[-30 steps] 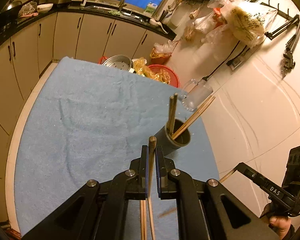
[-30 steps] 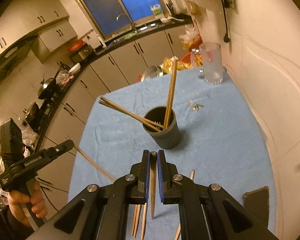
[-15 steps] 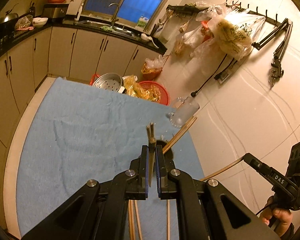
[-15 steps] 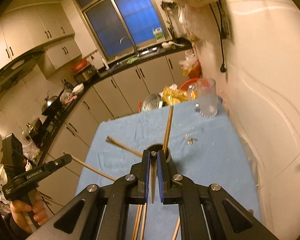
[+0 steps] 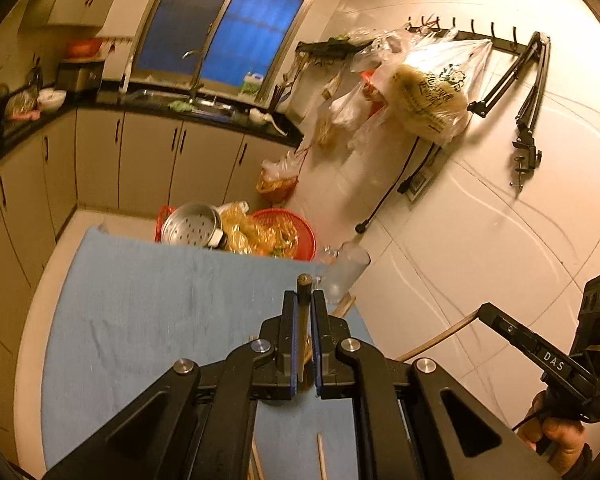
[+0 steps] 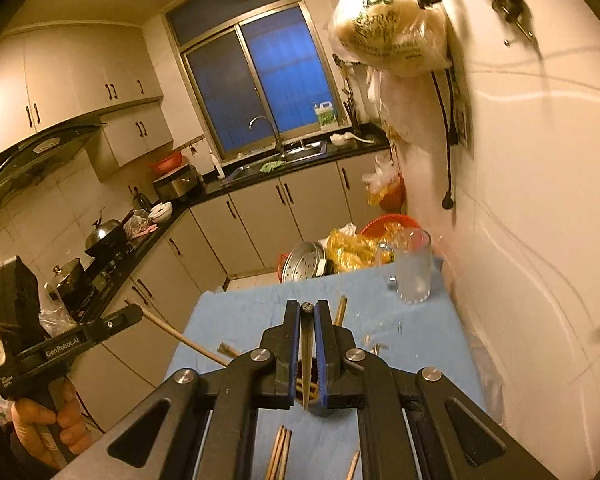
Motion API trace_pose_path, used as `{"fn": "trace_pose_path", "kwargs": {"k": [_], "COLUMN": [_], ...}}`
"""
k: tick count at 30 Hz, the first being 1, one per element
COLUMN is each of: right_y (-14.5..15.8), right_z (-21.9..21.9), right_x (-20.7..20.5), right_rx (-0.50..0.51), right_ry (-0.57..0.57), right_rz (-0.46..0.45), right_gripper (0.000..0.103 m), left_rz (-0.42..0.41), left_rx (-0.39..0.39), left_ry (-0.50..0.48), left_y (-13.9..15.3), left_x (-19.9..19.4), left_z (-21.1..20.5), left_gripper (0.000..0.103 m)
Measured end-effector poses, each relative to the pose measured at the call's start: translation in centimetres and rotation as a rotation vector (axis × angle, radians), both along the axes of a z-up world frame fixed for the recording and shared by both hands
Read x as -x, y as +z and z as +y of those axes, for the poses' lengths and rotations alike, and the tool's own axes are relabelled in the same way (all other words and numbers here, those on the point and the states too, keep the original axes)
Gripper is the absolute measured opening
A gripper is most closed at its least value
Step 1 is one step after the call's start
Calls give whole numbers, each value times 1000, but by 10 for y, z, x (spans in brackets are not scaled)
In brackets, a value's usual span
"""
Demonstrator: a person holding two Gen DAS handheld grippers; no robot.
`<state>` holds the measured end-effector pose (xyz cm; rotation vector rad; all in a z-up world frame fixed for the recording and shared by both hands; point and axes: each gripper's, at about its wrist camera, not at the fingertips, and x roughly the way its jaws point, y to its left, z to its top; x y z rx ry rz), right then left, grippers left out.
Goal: Organize utensils
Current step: 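Lift both held chopsticks and carry them over the black cup, lowering tips inside, then open the right tool over the cup while the left tool releases its chopstick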
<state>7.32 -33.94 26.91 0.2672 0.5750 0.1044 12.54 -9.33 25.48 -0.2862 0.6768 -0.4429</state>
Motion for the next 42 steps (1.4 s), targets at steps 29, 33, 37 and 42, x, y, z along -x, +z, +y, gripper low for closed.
{"fn": "trace_pose_path", "kwargs": {"k": [29, 33, 37, 42], "right_y": [-49, -60, -68, -77], "right_z": [18, 21, 26, 28], "right_x": [-61, -67, -72, -74], "right_rx": [122, 121, 126, 125], "right_ry": [45, 53, 60, 66], "right_rz": [83, 106, 122, 140], "right_gripper": [8, 8, 8, 8], "left_rz": [22, 39, 58, 76], "left_rx": [-185, -191, -197, -210], "left_ry": [-37, -39, -41, -43], "left_y": [-45, -51, -59, -66], "left_x": [-55, -59, -62, -65], "left_z": [-57, -61, -63, -67], "left_gripper": [6, 6, 6, 6]}}
